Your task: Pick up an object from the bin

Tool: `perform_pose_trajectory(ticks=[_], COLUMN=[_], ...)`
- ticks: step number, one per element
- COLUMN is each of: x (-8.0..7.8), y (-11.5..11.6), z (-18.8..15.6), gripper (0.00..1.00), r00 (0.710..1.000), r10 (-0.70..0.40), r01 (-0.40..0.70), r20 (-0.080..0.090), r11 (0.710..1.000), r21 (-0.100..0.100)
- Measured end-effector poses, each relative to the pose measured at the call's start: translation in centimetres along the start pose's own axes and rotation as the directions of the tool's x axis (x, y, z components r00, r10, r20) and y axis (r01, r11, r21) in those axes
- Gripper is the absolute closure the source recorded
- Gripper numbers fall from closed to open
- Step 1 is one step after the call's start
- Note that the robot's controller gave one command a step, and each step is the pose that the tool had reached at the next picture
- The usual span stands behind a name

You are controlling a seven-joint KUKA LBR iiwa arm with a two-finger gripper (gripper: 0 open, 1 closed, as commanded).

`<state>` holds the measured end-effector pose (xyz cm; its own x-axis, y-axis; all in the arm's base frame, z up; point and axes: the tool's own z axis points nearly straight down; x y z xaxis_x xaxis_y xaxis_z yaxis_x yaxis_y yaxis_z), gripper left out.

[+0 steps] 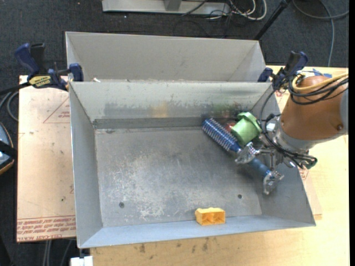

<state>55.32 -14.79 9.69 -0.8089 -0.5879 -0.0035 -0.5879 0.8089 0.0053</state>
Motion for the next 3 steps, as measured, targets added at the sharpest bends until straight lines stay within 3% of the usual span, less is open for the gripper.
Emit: perform_pose_trajectory(ticks=[1,2,3], x=[-4.3,-4.7,-11.2], y=[-1.8,-3.0,0.1], z=[0.1,-4.8,-4.8], gripper=[0.0,0.0,0.0], r00=[0.999,0.982,0.999], r10=[0.041,0.188,0.05], r01=[-0.041,-0.188,-0.05], r20=[-0.014,0.001,-0.011], r11=[0.999,0.982,0.999], r21=[-0.012,0.005,-0.003])
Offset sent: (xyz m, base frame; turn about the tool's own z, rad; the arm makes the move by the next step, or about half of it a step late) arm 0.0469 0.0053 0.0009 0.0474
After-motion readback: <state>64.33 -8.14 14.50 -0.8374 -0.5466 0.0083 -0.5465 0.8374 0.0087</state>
